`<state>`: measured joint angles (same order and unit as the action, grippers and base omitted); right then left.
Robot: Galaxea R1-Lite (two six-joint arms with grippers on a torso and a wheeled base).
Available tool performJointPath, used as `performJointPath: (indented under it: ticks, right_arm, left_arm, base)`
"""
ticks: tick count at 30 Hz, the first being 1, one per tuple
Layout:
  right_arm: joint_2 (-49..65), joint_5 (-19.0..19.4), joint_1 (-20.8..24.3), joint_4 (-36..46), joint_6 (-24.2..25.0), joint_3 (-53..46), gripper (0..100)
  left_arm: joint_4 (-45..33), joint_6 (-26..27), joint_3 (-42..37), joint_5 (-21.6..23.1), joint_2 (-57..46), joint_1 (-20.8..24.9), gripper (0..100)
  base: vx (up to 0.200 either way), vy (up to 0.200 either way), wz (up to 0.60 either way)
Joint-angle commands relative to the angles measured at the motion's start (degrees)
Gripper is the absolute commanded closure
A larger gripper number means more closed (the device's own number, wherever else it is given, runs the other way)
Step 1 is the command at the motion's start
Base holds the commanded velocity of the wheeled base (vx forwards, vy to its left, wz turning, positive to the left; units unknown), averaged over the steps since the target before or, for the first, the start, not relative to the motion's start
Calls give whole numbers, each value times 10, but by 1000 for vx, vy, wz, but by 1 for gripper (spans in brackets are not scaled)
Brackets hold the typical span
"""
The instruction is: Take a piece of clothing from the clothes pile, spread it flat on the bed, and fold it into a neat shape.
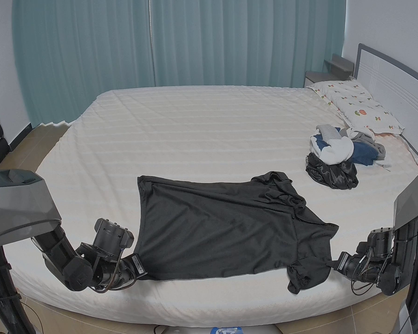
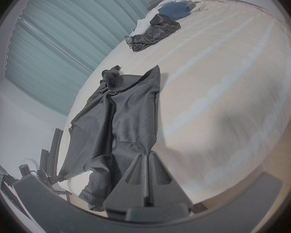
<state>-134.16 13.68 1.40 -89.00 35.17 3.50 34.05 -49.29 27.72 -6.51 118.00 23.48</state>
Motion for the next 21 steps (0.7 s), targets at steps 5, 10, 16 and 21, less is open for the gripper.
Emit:
performJointPath:
  ticks: [5, 10, 16, 21]
  right_arm:
    - [55, 2, -8, 27, -38, -35, 100]
    - [120, 5, -17, 137, -89, -35, 100]
    - [201, 40, -10, 266, -135, -35, 100]
    - [233, 40, -6, 340, -163, -35, 100]
  left_arm:
    - [-57, 31, -9, 1, -54, -37, 100]
    - [-124, 72, -13, 2, -87, -50, 100]
    - [-195, 117, -14, 2, -100, -59, 100]
    - [-257, 145, -14, 2, -113, -63, 100]
  base:
    - [0, 0, 0]
    - [0, 0, 0]
    - [0, 0, 0]
    - [0, 0, 0]
